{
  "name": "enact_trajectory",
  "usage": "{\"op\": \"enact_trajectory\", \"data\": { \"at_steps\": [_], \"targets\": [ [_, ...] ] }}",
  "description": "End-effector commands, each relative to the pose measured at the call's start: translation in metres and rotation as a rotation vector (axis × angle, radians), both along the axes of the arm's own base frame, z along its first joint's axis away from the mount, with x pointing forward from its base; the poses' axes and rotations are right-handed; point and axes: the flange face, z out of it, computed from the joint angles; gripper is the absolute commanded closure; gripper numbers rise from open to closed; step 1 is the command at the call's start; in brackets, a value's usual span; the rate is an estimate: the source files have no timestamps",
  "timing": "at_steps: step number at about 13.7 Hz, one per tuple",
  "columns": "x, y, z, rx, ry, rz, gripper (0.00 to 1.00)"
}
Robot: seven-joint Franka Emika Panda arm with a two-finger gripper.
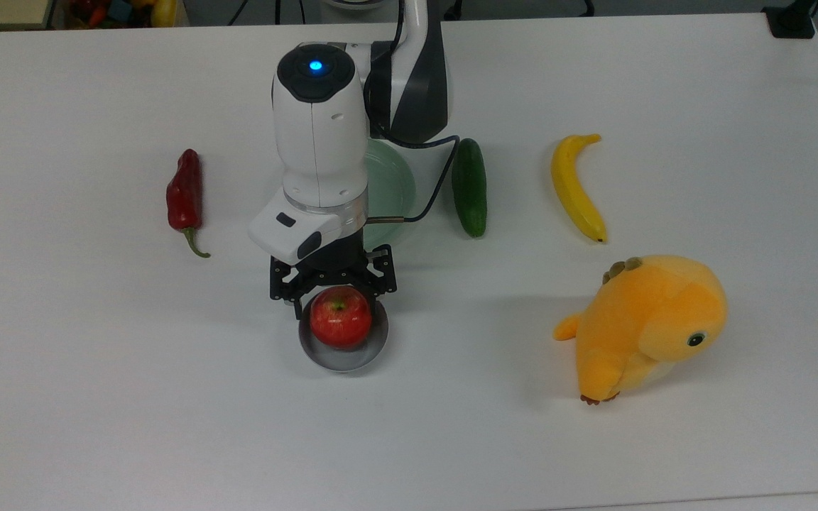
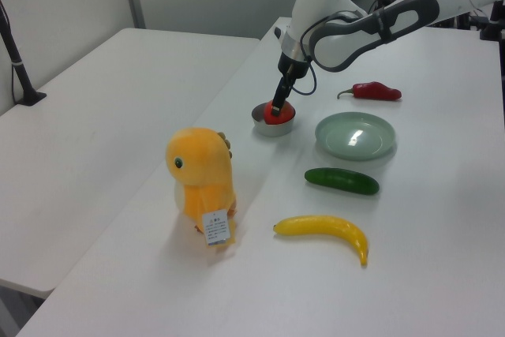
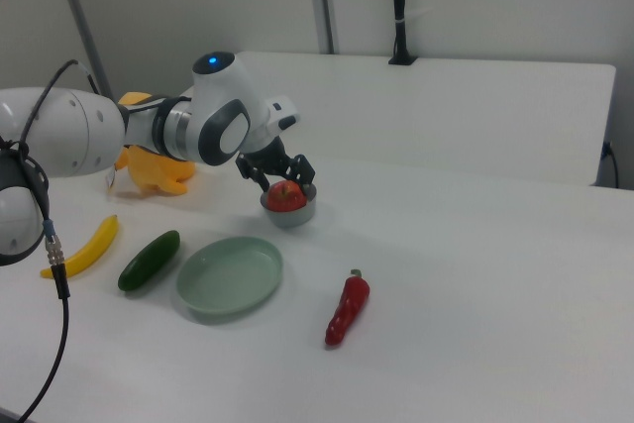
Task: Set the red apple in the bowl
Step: 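Open the gripper to release the apple into the bowl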
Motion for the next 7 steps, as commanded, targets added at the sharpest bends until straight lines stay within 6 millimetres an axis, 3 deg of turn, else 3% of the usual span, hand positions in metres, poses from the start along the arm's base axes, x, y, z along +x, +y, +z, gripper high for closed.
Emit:
{"op": "enact_trajectory", "data": {
  "at_steps": [1,7],
  "targets": [
    [-0.006,-0.002,0.043,0.004,-0.052,-0.011,0.0],
    [-0.043,-0.026,0.123,0.042,-0.013,-0.047,0.0]
  ]
}}
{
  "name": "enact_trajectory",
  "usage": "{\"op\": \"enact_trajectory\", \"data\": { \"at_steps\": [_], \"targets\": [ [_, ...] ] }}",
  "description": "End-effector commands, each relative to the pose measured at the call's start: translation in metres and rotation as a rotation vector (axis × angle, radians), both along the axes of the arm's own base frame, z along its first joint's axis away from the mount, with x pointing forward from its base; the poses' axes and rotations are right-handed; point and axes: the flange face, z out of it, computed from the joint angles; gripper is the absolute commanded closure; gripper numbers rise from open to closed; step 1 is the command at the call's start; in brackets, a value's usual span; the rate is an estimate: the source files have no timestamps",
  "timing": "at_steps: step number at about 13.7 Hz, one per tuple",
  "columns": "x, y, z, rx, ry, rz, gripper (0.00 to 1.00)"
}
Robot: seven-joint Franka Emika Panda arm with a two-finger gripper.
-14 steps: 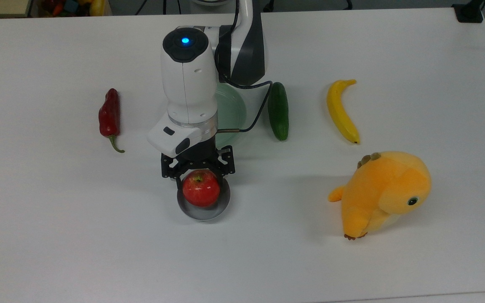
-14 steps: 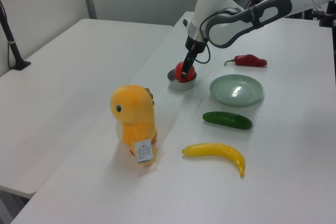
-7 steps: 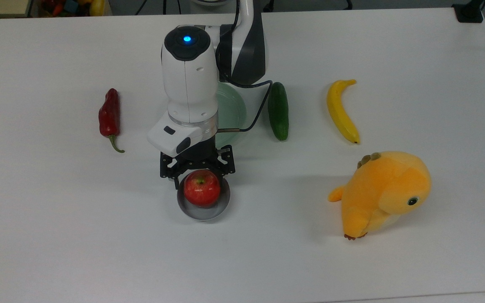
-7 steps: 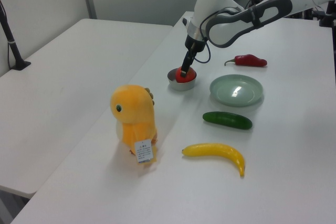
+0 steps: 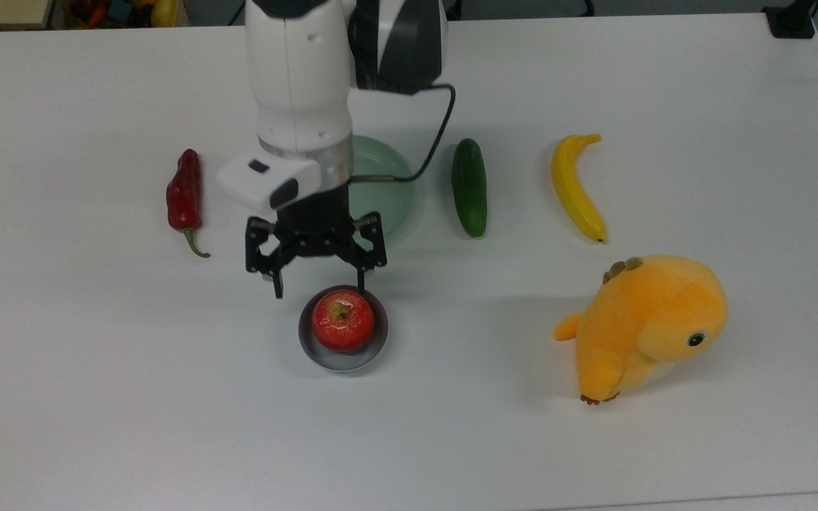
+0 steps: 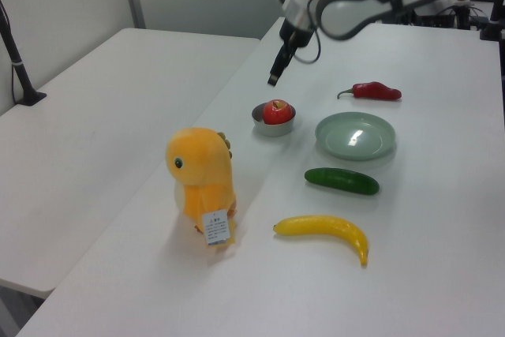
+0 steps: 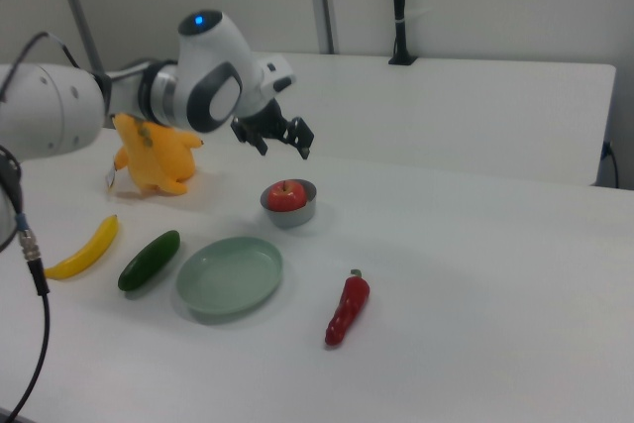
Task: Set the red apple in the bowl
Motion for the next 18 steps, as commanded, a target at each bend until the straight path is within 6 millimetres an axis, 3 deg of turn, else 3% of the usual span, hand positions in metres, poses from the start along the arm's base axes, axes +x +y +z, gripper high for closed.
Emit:
{"op": "enact_trajectory", "data": {
  "at_steps": [1,5,10,13,15,18],
  "targets": [
    [-0.042,-0.014,0.058,0.03,0.091,-0.034,0.0],
    [-0.089,-0.029,0.125,0.104,0.199,-0.155,0.0],
    [-0.162,-0.033,0.187,0.157,0.386,-0.274,0.0],
    [-0.213,-0.036,0.215,0.153,0.451,-0.26,0.0],
    [-0.242,-0.035,0.222,0.163,0.454,-0.235,0.0],
    [-0.256,-0.025,0.214,0.099,0.46,-0.172,0.0]
  ]
}}
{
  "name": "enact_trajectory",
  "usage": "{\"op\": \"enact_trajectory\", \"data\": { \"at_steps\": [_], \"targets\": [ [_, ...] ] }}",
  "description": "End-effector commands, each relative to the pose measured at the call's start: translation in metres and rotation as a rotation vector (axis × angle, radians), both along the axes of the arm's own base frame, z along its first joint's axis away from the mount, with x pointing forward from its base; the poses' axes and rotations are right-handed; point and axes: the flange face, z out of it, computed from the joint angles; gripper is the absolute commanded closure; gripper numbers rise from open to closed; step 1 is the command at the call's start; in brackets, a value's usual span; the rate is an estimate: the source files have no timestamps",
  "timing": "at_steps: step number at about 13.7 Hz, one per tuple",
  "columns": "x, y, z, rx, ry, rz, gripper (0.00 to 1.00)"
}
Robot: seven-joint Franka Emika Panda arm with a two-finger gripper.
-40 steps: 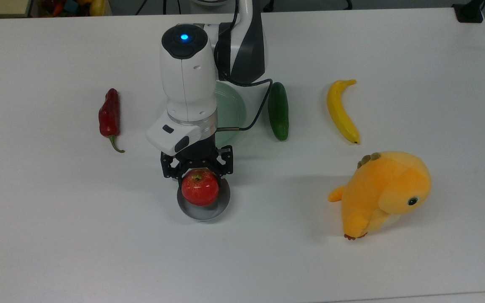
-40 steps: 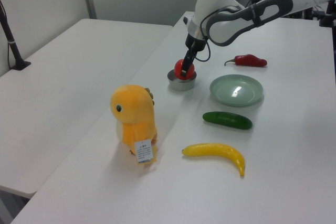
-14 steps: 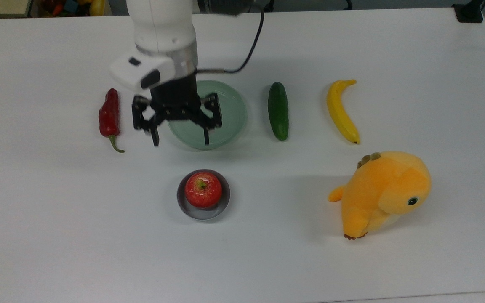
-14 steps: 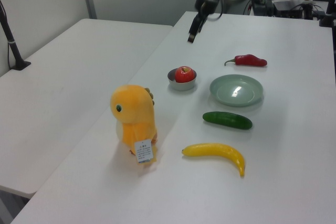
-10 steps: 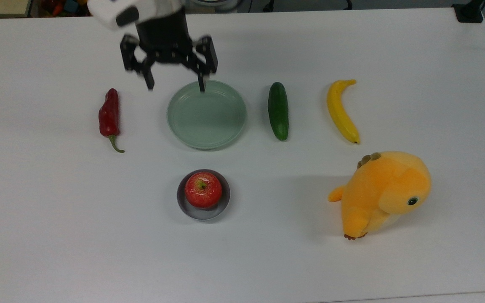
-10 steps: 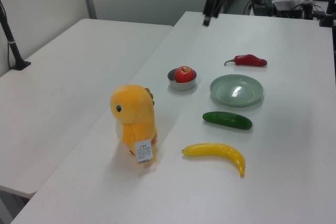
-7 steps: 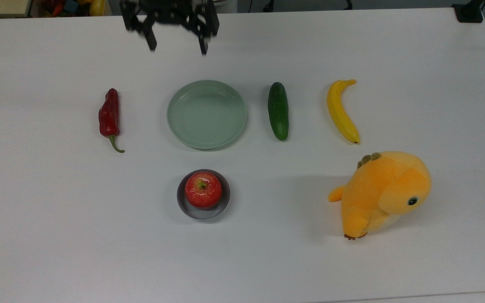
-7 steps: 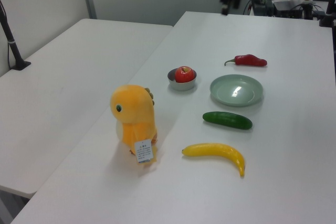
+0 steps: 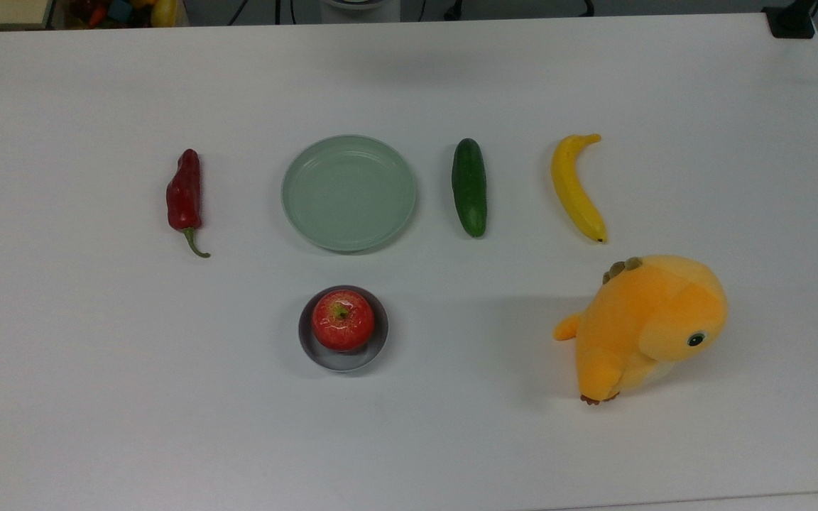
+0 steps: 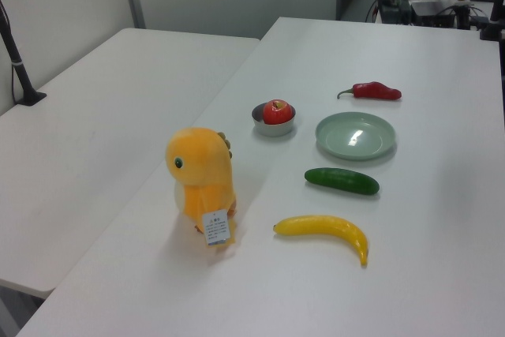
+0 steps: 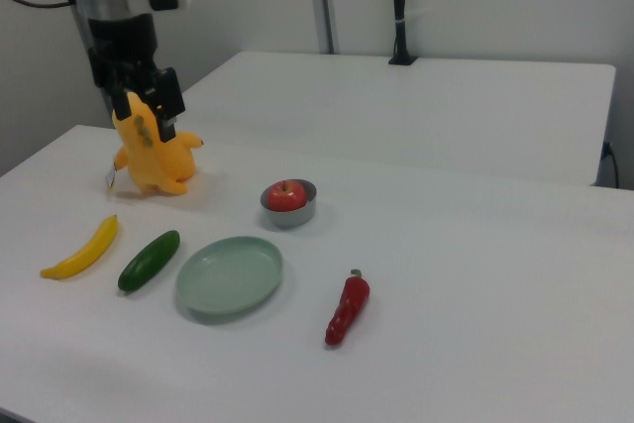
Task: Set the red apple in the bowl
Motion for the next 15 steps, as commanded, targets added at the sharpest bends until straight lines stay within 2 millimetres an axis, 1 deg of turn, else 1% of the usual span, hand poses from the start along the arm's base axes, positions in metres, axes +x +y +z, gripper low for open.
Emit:
{"op": "enact_trajectory", "data": {
  "at_steps": [1,2,3,4,5,8,10,15],
  "targets": [
    [-0.019,0.018,-0.019,-0.07,0.01,0.13,0.0],
    [-0.012,0.018,-0.018,-0.072,-0.036,0.173,0.0],
    [-0.006,0.018,-0.021,-0.076,-0.063,0.212,0.0],
    [0.007,0.016,-0.028,-0.083,-0.096,0.252,0.0],
    [0.021,0.013,-0.03,-0.091,-0.132,0.248,0.0],
    [0.035,0.008,-0.033,-0.094,-0.175,0.215,0.0],
    [0.037,0.01,-0.031,-0.075,-0.174,0.167,0.0],
    [0.038,0.012,-0.032,-0.077,-0.172,0.172,0.0]
  ]
}}
